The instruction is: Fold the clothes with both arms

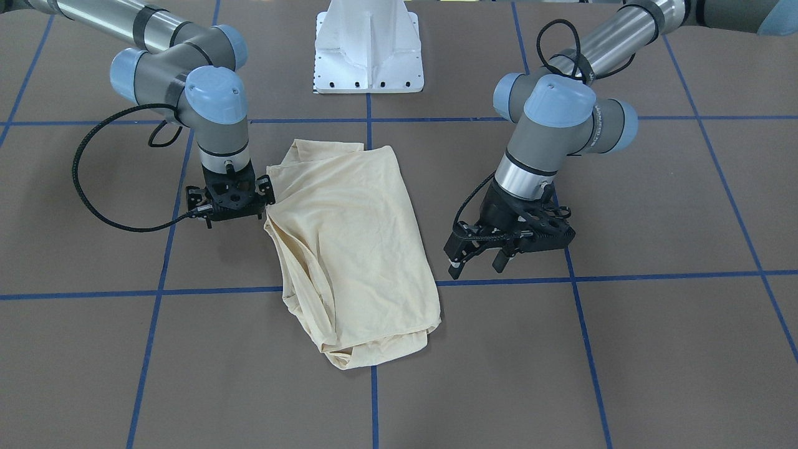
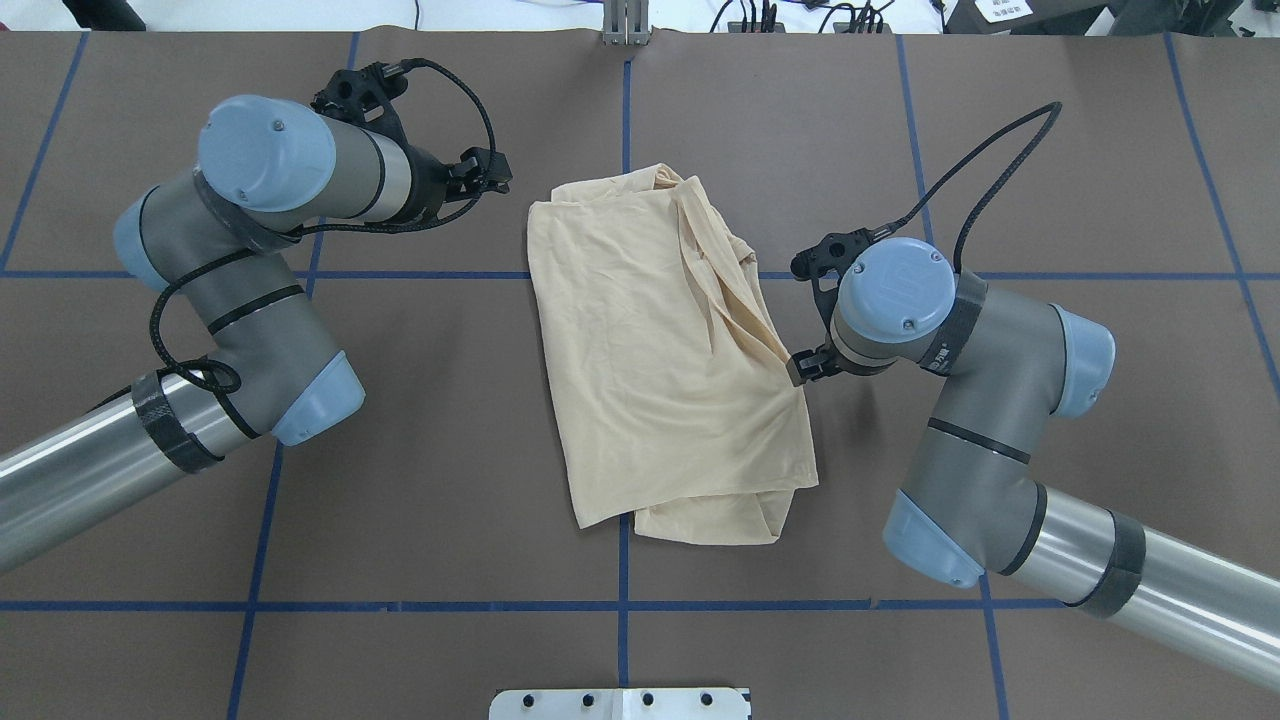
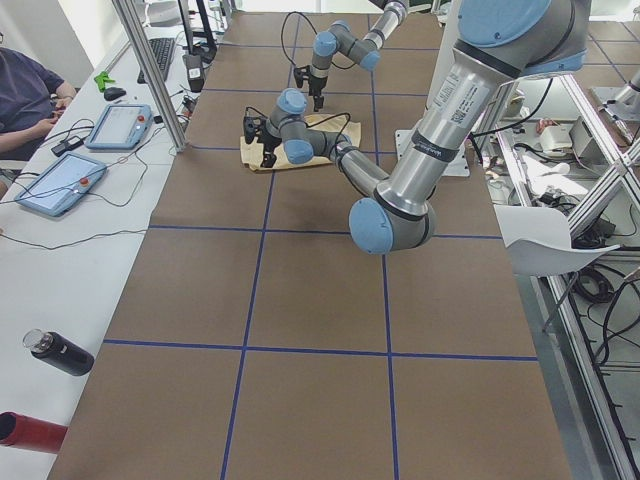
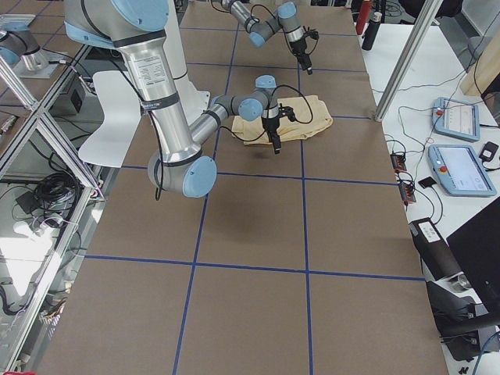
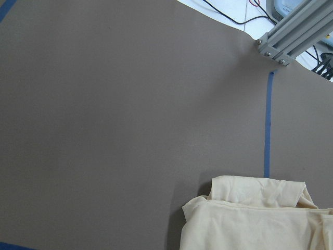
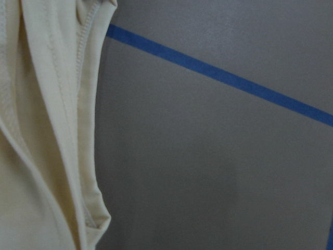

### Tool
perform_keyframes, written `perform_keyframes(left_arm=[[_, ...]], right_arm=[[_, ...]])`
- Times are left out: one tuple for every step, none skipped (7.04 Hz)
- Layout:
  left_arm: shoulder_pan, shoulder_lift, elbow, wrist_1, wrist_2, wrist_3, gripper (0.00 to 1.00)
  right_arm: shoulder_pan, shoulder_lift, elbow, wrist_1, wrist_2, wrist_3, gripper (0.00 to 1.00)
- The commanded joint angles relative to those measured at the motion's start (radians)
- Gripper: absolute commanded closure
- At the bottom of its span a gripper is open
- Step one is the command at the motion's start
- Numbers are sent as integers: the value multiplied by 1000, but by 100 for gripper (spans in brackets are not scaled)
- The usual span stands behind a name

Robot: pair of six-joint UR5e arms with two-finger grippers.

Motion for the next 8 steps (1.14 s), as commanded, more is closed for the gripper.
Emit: perform_keyframes(left_arm=[[0, 2, 2, 0, 0, 0, 0], [0, 1, 2, 0, -2, 0, 0], [0, 2, 2, 0, -2, 0, 0], [-2, 2, 3, 0, -3, 0, 0], [-2, 2, 12, -9, -3, 0, 0], [-2, 4, 23, -21, -3, -2, 0], [-2, 4, 31, -21, -5, -3, 0], [-2, 4, 43, -38, -5, -6, 0]], right_arm=[[37, 95, -15, 2, 1, 4, 0], [41, 187, -88, 19, -7, 6, 0], [51, 270, -240, 160, -10, 10, 0], [52, 320, -368, 269, -24, 10, 0], [52, 344, -413, 280, -50, 9, 0], [51, 352, -438, 281, -56, 4, 0], [48, 369, -467, 280, -56, 0, 0], [40, 366, -478, 280, -56, -3, 0]])
